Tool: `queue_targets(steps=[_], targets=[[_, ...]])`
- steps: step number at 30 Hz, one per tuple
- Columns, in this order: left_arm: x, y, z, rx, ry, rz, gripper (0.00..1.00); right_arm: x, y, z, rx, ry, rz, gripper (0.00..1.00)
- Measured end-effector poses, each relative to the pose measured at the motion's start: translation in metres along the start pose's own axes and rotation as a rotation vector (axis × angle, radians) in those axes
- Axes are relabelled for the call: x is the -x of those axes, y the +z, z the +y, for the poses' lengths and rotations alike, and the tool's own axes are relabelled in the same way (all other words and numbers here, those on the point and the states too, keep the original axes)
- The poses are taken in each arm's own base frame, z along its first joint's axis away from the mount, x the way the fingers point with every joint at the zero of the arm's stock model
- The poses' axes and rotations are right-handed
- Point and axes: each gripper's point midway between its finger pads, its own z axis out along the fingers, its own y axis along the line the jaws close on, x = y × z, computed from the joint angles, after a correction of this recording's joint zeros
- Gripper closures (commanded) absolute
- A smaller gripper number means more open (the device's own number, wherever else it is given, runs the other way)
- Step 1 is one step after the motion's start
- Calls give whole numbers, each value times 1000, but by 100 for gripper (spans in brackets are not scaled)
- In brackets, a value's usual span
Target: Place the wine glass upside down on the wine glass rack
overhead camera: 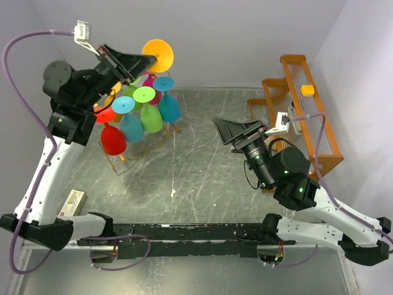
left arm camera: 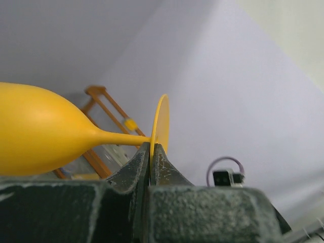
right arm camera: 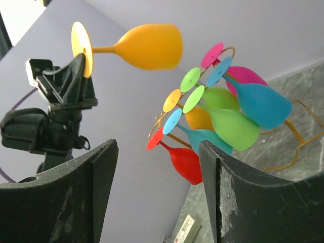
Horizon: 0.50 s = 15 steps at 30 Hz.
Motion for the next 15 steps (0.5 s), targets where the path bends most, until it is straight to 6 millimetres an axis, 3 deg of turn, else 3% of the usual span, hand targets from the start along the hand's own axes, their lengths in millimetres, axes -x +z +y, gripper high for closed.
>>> queue_targets(steps=[8,15], targets=[[65,-15,53,168,75,-132,93,-21,8,-16,-58,-55,45,35],[131,-56,88,387,169,-298,93,-32,10,-27,-97,-90,76,36]])
